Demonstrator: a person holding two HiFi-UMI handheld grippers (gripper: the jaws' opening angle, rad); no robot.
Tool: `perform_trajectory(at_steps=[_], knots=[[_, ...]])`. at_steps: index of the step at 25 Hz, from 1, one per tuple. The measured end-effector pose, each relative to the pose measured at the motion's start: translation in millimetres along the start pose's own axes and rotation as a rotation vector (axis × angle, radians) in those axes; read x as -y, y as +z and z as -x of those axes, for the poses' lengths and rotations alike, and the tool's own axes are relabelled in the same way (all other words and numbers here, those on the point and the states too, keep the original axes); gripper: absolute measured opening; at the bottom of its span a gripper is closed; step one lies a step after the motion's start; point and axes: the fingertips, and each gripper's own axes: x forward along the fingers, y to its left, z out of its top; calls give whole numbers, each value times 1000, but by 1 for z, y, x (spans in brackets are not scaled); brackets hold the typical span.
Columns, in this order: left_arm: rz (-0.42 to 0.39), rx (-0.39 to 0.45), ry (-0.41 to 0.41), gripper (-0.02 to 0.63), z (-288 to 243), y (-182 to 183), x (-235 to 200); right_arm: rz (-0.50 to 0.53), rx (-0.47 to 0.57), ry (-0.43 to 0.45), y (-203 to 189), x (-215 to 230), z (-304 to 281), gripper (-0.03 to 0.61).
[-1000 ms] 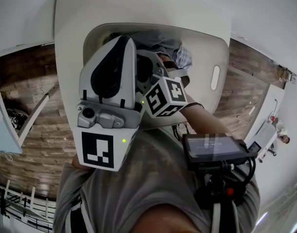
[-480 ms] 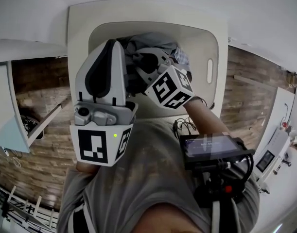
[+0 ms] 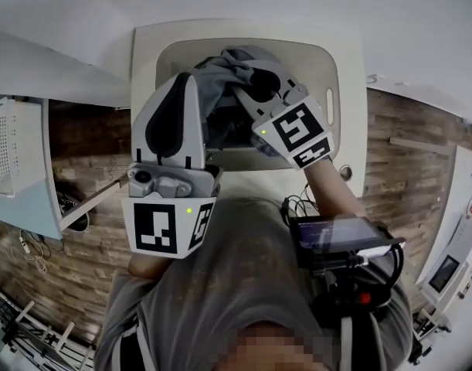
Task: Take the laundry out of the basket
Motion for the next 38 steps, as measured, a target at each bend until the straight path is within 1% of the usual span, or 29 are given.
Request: perform_trajectory(at_steps=[5, 9, 12, 15, 21, 24, 31, 35, 38], knots=[[-35, 20, -7, 8, 16, 11, 19, -10, 129, -55, 39, 8, 34, 81], [-59, 50, -21, 8, 33, 23, 35, -6, 244, -106, 80, 14, 70, 81], [-69, 72, -34, 8, 40, 29, 43, 17, 316, -153, 108, 23, 98, 81], [-76, 107, -53, 8, 43, 38, 49, 56, 373, -209, 134, 27, 127, 81], [-86, 166, -78, 8, 78, 70, 59, 115, 445, -311, 184, 3, 193, 81], [-72, 173, -115, 8, 77, 68, 70, 129, 470, -387, 190, 10, 226, 80], [-36, 144, -229, 8, 50, 39, 96, 139, 502, -576, 183, 33, 286, 78], [-18, 142, -308, 8, 57, 37, 120, 162, 522, -690, 189, 23, 337, 78], [-8, 152, -386, 8, 64, 43, 147, 168, 531, -791, 189, 14, 382, 78]])
